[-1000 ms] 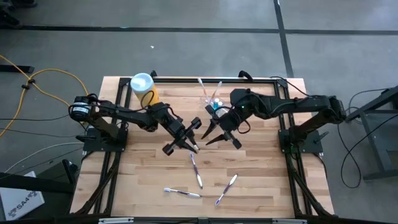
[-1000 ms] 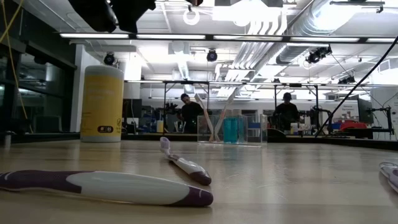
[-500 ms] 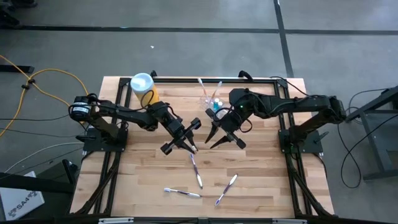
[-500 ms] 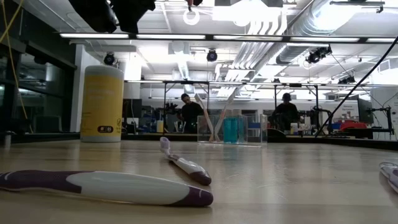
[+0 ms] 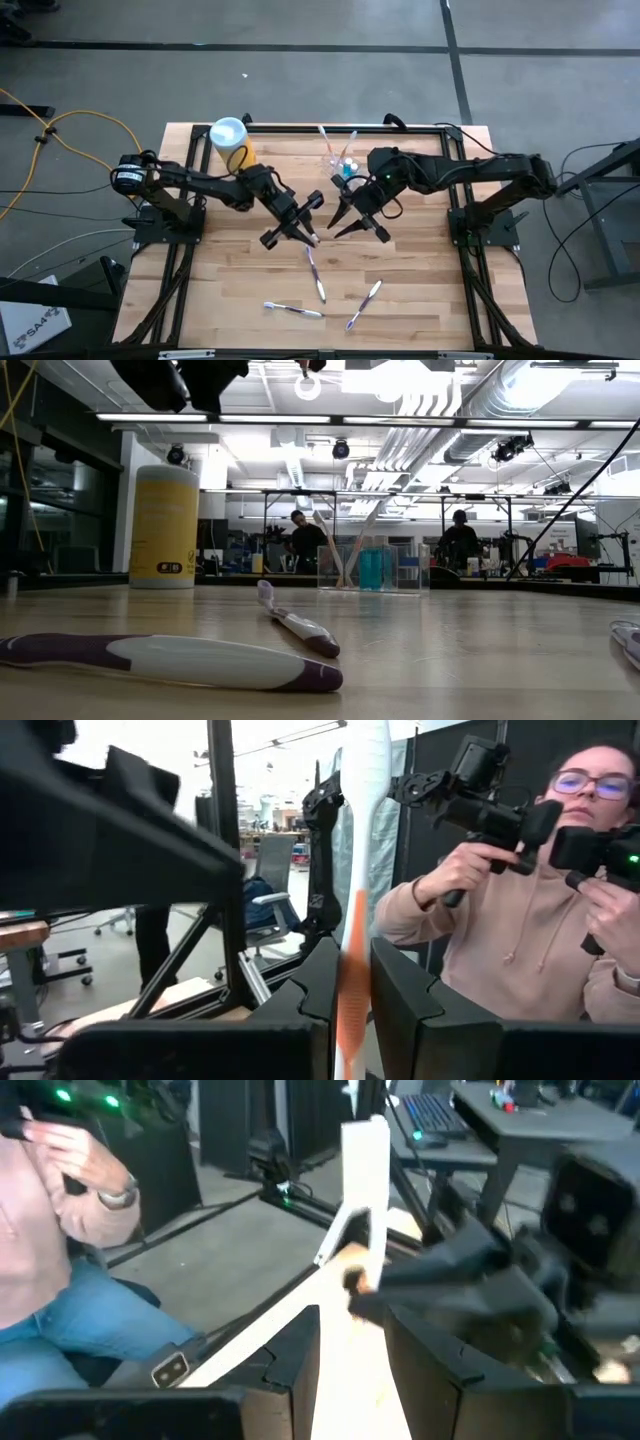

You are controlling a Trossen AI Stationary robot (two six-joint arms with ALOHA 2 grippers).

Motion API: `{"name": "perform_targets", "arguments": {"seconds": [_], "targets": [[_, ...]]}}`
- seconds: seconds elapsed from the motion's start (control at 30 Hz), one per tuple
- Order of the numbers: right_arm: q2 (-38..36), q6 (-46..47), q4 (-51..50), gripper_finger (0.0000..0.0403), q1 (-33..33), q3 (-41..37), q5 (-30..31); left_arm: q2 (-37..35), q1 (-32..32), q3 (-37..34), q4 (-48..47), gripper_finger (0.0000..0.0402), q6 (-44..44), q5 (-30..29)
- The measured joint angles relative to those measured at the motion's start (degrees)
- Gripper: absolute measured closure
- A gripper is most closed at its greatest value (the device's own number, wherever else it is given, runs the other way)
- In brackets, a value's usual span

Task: Pick & Place toothbrushing station
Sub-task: Put the orange toothbrush into the transparent organizer

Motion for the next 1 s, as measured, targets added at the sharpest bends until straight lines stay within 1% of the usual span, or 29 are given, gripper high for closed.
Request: {"name": "perform_targets", "arguments": {"seconds": [0.1,0.37,0.6,0.83,1.0], "targets": [[-0.2,-0.4,-1.4,0.0295,-0.3,0.0,1.9,0.0,-0.8,0.0,0.0,0.0373,0.0,-0.1],[0.5,-1.0,-2.1,0.0295,-1.3,-0.1,1.1,0.0,-3.0,0.0,0.7,0.0373,2.8,-1.2],[0.5,-0.1,-1.7,0.0295,-1.3,-3.6,1.5,-0.4,-1.8,0.0,1.4,0.0373,4.0,-1.6],[0.5,0.4,4.7,0.0295,-1.3,-8.2,1.4,-0.4,-1.1,0.0,-0.4,0.0373,5.8,-2.0],[-0.2,0.2,5.8,0.0295,-2.3,-8.3,0.6,-0.4,-0.4,0.0,-1.1,0.0373,5.3,-1.3]]}}
